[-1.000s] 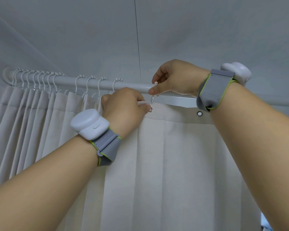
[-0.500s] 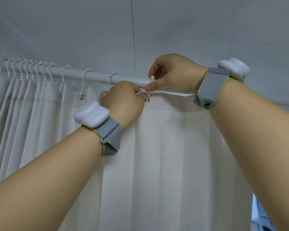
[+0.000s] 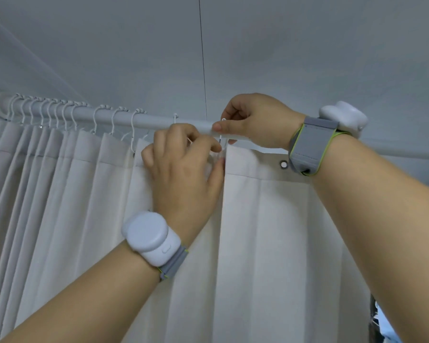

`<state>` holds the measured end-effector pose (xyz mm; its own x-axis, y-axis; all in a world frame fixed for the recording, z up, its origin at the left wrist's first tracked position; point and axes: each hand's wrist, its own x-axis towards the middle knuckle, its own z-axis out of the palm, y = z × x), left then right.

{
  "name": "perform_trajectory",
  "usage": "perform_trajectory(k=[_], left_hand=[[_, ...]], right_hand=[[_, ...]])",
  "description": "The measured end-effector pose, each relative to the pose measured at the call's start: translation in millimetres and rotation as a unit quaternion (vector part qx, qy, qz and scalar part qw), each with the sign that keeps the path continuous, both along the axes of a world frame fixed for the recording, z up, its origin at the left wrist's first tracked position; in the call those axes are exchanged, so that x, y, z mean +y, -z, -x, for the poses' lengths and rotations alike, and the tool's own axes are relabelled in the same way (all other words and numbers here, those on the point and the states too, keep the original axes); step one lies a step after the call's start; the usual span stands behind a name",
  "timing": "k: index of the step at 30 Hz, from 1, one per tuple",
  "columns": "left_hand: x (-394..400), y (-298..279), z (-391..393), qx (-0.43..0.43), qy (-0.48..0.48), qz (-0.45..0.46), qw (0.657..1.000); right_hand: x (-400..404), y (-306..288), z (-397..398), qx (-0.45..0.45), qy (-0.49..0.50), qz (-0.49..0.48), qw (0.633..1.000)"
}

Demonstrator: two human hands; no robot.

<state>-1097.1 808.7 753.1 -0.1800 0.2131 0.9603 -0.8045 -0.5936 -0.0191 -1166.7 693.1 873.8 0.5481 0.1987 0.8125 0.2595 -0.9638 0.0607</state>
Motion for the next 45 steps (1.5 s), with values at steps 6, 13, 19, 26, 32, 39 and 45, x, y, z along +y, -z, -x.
perform_trajectory(k=[6, 13, 19, 26, 32, 39, 45], left_hand=[[-8, -10, -3, 0.086, 0.047, 0.005, 0.995], [-9, -15, -6, 0.092, 0.065, -0.015, 0.994], [-5, -19, -8, 0.099, 0.076, -0.018, 0.992], [-10, -20, -6, 0.105, 0.084, -0.017, 0.991], [-15, -19, -8, 0.102, 0.096, -0.014, 0.99], [-15, -18, -9, 0.103, 0.075, -0.031, 0.991], [-13, -14, -9, 0.095, 0.047, -0.038, 0.994]], right_hand=[[0, 4, 3, -0.01, -0.011, -0.007, 1.0], [7, 4, 7, 0.028, 0.08, 0.045, 0.995], [11, 0, 14, 0.078, 0.095, 0.041, 0.992], [15, 1, 7, 0.05, 0.106, 0.055, 0.992], [11, 9, 3, -0.009, 0.126, 0.076, 0.989], [5, 9, 7, 0.001, 0.107, 0.096, 0.99], [-1, 13, 4, -0.033, 0.084, 0.093, 0.992]])
